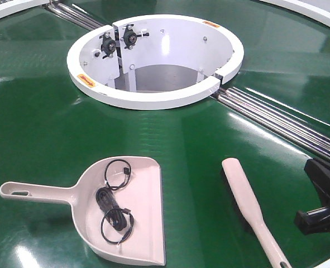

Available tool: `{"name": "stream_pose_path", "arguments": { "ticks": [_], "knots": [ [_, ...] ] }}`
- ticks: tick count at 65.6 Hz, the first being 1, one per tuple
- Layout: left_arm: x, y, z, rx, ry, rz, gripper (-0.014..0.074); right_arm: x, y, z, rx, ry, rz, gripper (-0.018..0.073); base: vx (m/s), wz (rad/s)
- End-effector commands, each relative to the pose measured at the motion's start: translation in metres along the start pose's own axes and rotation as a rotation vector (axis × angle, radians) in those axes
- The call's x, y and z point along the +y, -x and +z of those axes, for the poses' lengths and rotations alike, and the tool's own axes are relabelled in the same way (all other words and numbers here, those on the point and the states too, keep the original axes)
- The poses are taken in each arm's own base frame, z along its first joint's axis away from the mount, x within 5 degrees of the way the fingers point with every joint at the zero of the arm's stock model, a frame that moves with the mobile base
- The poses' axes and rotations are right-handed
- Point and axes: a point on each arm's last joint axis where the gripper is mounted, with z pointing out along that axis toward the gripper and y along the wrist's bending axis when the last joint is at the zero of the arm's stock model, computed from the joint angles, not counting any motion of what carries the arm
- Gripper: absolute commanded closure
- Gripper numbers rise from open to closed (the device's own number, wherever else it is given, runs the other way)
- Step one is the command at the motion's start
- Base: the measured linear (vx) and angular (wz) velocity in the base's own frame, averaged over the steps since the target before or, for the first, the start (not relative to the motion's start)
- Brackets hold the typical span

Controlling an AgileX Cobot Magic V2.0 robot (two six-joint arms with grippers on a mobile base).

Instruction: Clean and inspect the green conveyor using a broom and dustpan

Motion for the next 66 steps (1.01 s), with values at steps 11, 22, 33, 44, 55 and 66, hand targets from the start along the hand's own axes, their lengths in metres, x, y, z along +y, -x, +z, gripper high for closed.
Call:
{"name": "stream_pose_path", "arguments": {
  "ticks": [11, 22, 33, 44, 55, 66],
  "knots": [
    [0.0002, -0.0016, 0.0003, -0.144, -0.002, -0.043, 0.0620, -0.0017, 0.0162, -0.0008, -0.100, -0.014, -0.001, 0.0565, 0.00, 0.00],
    [0.0002, -0.0015, 0.0003, -0.145, -0.002, -0.045, 0.0620, -0.0017, 0.0162, -0.0009, -0.101, -0.014, -0.001, 0.0565, 0.00, 0.00],
    [0.0002, -0.0015, 0.0004, -0.144, -0.002, -0.045, 0.0620, -0.0017, 0.0162, -0.0009, -0.101, -0.014, -0.001, 0.0565, 0.00, 0.00],
    [0.0002, -0.0015, 0.0004, -0.144, -0.002, -0.045, 0.0620, -0.0017, 0.0162, -0.0009, -0.101, -0.014, -0.001, 0.0565, 0.00, 0.00],
    [0.0002, -0.0015, 0.0004, -0.144, -0.002, -0.045, 0.0620, -0.0017, 0.0162, -0.0009, -0.101, -0.014, -0.001, 0.0565, 0.00, 0.00],
    [0.0002, -0.0015, 0.0004, -0.144, -0.002, -0.045, 0.0620, -0.0017, 0.0162, -0.0009, -0.101, -0.014, -0.001, 0.0565, 0.00, 0.00]
  ]
}}
